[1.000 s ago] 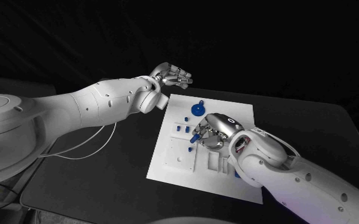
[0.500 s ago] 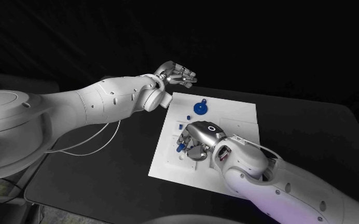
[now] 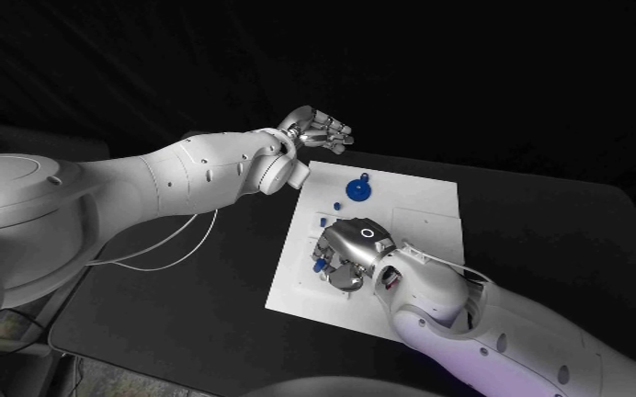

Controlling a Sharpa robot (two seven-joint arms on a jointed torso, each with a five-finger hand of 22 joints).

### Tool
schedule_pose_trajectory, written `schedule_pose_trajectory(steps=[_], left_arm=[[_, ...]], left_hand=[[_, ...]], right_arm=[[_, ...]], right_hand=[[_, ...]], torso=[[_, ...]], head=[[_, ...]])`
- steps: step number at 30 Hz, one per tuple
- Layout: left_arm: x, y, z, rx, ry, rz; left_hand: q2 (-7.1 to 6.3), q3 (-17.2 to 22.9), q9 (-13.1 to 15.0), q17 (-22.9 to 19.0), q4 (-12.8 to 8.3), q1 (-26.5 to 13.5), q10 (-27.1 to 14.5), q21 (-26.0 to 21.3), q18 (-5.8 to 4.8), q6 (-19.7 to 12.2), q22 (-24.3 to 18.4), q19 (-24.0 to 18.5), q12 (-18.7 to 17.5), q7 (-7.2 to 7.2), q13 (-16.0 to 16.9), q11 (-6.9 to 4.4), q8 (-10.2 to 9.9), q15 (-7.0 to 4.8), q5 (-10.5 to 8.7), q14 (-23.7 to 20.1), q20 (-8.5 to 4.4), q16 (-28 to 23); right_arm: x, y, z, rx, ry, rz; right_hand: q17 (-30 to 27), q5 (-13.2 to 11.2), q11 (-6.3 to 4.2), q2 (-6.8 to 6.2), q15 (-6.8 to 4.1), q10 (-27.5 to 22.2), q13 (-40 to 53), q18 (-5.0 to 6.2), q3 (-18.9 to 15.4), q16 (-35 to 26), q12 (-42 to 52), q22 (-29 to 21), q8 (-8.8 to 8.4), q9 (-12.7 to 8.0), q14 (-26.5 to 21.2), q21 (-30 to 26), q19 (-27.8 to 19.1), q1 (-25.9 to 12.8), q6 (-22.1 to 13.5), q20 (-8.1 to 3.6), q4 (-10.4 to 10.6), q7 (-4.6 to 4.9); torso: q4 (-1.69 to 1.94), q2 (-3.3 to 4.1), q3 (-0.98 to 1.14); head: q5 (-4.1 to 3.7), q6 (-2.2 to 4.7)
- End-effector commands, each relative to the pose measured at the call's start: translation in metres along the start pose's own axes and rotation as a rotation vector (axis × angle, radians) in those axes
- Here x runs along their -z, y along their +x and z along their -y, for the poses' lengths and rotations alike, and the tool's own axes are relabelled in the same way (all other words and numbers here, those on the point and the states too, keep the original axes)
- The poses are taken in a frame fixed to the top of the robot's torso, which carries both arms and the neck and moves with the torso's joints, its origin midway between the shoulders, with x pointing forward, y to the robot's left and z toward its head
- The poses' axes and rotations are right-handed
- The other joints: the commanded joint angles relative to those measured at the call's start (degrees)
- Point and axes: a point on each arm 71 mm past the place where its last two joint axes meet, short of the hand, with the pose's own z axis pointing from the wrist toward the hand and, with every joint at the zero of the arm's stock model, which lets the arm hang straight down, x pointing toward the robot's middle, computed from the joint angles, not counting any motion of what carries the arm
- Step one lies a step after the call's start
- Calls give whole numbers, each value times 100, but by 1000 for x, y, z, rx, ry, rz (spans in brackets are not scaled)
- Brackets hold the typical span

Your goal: Assemble the parts on the task board

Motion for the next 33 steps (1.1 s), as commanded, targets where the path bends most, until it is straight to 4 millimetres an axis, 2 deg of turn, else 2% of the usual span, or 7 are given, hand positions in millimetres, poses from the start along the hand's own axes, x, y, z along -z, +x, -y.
schedule_pose_trajectory(steps=[1,33], left_arm=[[-1,2,1,9,1,-14],[-1,2,1,9,-1,-17]], left_hand=[[56,-14,9,7,13,-19,-45,13,-80,-3,7,16,0,1,-1,-10,-8,29,-27,-11,30,-17],[56,-14,9,7,13,-19,-45,13,-80,-3,7,16,0,1,-1,-10,-8,29,-27,-11,30,-17]], right_arm=[[1,3,-1,52,-6,-34],[2,11,8,73,14,-62]], right_hand=[[8,22,8,38,-16,-27,3,107,5,-25,-26,9,19,16,-4,37,210,-2,36,-23,-30,12],[15,22,9,57,-16,-27,3,108,-1,-25,-25,29,18,16,-6,49,208,-6,32,-22,-57,12]], torso=[[-6,2,0],[-6,2,3]], head=[[16,-9],[55,-31]])
